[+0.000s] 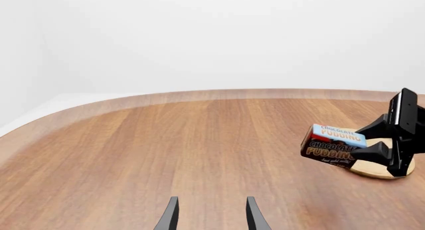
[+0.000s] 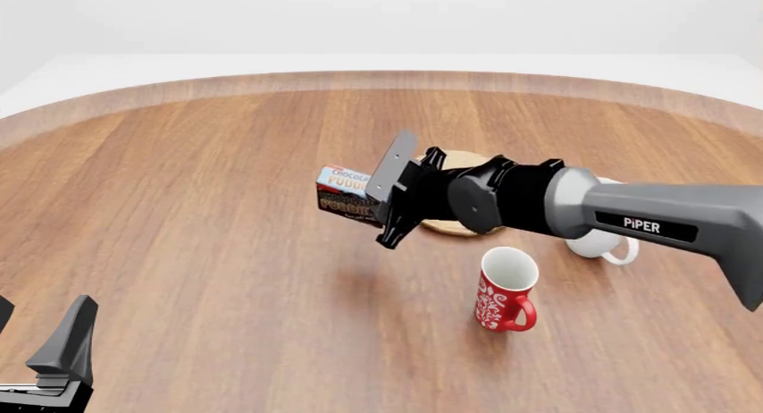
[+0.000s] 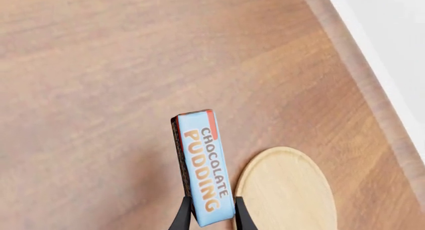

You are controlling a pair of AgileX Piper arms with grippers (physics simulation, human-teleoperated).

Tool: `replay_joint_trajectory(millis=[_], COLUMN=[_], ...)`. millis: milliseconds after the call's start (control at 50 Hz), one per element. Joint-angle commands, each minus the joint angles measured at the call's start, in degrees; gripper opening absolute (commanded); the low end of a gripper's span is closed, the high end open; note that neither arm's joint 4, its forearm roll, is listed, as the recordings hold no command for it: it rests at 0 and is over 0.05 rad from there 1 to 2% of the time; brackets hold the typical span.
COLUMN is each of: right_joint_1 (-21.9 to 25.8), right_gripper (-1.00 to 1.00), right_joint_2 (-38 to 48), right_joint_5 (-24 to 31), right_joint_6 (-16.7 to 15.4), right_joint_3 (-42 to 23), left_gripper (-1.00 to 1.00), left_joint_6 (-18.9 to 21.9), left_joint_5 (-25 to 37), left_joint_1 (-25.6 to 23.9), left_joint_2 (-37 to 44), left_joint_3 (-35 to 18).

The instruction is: Put the chocolate pudding to the left of the plate.

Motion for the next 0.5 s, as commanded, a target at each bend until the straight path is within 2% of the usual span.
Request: replay_joint_trajectory(millis=[20,500], right_joint_1=[-0.1,-1.9], right_gripper=[-1.0,-1.0], right_joint_2=[2.5,16.0], right_joint_5=[5.0,8.7], right_joint_6=[1.5,0.5], right_joint_3=[-8.1,-23.0], left_gripper=[1.0,1.0], left_joint_6=[0.0,0.0], left_joint_5=[0.0,0.0], left_joint_1=[0.0,0.0], left_joint_2=[0.0,0.0], left_joint_3=[0.0,0.0])
